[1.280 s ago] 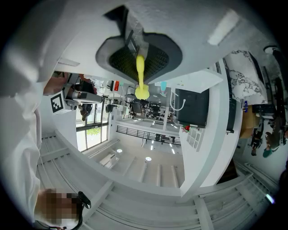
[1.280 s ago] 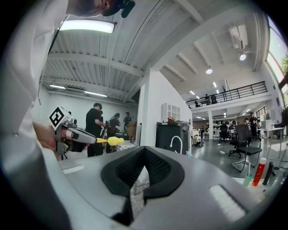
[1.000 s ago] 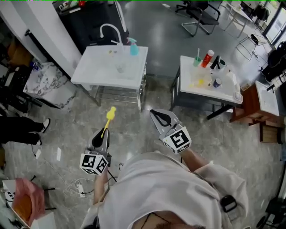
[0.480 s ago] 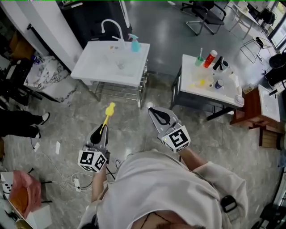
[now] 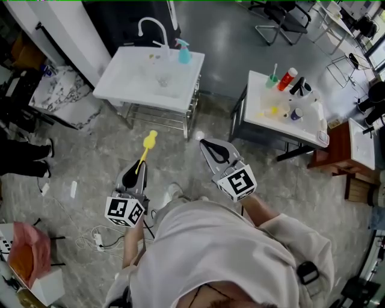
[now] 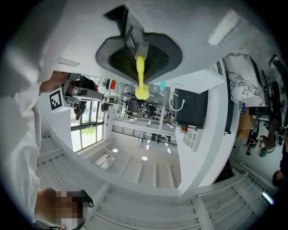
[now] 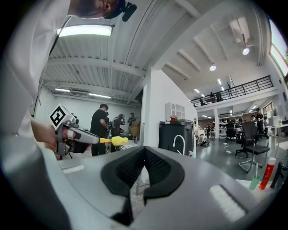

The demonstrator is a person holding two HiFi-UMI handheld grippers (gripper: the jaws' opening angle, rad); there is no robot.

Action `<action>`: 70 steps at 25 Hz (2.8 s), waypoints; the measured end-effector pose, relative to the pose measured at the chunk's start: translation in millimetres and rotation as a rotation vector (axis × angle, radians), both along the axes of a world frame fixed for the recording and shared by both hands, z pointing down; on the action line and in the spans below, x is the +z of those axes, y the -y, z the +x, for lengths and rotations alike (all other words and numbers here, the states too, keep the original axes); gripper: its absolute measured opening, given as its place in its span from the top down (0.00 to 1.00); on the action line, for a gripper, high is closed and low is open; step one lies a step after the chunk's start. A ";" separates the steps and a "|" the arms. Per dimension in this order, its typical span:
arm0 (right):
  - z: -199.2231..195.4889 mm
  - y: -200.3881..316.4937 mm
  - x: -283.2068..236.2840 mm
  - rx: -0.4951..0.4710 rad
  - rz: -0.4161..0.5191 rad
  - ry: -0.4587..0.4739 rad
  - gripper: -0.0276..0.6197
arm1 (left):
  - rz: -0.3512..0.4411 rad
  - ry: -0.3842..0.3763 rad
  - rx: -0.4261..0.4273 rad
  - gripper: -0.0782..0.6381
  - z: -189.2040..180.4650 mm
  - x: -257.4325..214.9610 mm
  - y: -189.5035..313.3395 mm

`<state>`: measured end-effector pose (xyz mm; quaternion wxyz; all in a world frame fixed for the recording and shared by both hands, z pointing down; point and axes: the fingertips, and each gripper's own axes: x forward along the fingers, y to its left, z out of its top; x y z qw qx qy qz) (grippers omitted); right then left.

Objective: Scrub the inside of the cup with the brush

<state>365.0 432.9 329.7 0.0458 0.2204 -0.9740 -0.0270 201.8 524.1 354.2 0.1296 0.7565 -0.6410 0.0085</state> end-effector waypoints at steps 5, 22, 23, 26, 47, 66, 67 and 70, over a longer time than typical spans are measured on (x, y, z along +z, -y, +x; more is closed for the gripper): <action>-30.7 13.7 1.2 0.022 0.009 -0.010 0.95 | 0.014 -0.015 0.013 0.84 -33.2 4.6 19.5; -111.0 81.0 -0.7 0.122 0.015 -0.025 0.95 | 0.017 -0.036 0.104 0.84 -121.6 9.9 100.7; -112.9 86.6 -0.5 0.121 0.015 -0.026 0.95 | 0.014 -0.038 0.105 0.84 -122.5 10.6 105.9; -117.0 106.4 4.1 0.111 0.013 -0.025 0.95 | 0.006 -0.038 0.102 0.84 -124.4 14.9 123.1; -170.9 266.2 36.4 -0.030 -0.070 -0.026 0.95 | -0.030 -0.028 -0.014 0.83 -159.4 22.3 263.0; -291.2 354.2 47.5 0.105 -0.066 -0.085 0.95 | -0.052 -0.089 0.175 0.84 -267.8 50.8 370.5; -298.1 358.1 48.3 0.116 -0.067 -0.087 0.95 | -0.053 -0.092 0.189 0.83 -273.4 51.8 375.2; -315.1 366.2 49.7 0.146 -0.066 -0.092 0.95 | -0.062 -0.098 0.230 0.83 -287.4 55.9 386.2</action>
